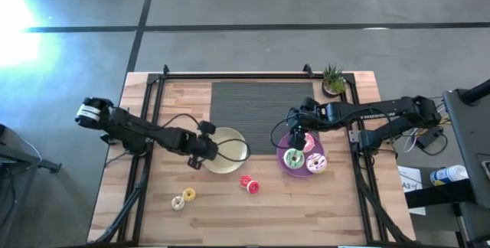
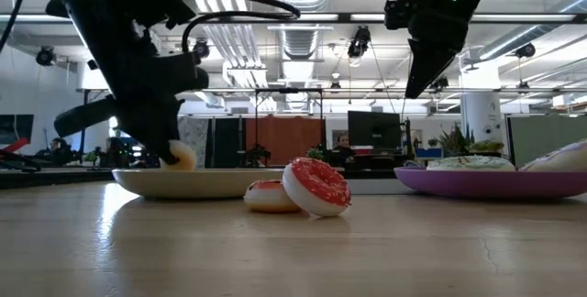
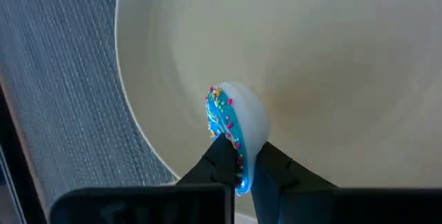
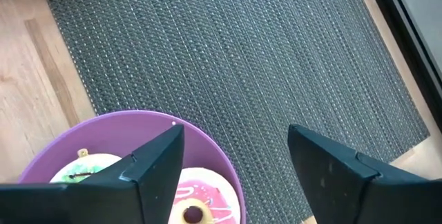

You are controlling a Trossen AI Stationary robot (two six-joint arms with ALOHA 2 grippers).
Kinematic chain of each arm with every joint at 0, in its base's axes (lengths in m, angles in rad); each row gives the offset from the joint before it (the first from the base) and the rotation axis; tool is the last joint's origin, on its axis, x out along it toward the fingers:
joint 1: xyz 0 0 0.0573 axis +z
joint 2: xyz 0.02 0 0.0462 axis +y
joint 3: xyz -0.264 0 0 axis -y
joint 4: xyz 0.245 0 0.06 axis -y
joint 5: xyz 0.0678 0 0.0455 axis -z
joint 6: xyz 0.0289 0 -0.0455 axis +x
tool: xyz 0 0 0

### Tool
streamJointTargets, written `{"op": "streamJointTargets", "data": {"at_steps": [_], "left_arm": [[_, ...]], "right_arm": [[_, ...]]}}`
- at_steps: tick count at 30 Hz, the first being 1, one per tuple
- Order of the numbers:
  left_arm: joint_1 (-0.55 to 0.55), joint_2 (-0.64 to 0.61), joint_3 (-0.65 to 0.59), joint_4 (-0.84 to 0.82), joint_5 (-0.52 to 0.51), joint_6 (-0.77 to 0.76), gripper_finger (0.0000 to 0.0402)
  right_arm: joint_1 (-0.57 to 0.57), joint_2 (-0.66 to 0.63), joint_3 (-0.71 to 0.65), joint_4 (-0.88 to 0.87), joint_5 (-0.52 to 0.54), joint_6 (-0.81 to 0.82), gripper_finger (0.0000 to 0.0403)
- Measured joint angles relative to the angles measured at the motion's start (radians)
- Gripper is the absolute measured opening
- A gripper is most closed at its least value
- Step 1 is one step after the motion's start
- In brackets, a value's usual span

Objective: Pick & Place donuts
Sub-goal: Put the small dark blue donut on the white plate, then put the small yellow donut on the white plate

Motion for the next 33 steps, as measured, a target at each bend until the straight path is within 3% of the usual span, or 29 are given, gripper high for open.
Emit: {"op": "streamJointTargets", "data": {"at_steps": [4, 7, 16, 24, 29, 33], "left_arm": [[-0.001, 0.002, 0.0, -0.003, 0.087, -0.053, 0.0012], [-0.002, 0.005, 0.0, -0.005, 0.147, -0.108, 0.0045], [-0.026, 0.004, 0.036, -0.1, 0.154, -0.234, 0.0156], [-0.073, 0.001, 0.12, -0.156, 0.179, -0.4, 0.0167], [-0.104, -0.019, 0.168, -0.341, 0.37, -0.51, 0.0167], [-0.144, -0.03, 0.164, -0.376, 0.549, -0.719, 0.0167]], "right_arm": [[0.0, 0.0, 0.0, -0.002, 0.0, -0.016, 0.0246], [0.0, 0.0, 0.0, -0.005, 0.0, -0.028, 0.0246], [0.0, 0.0, 0.0, -0.005, 0.0, -0.087, 0.0242], [0.0, 0.0, 0.0, -0.005, 0.002, -0.135, 0.0237], [-0.001, 0.0, 0.0, -0.005, 0.002, -0.16, 0.024], [-0.001, 0.0, 0.0, -0.005, 0.002, -0.178, 0.0238]]}}
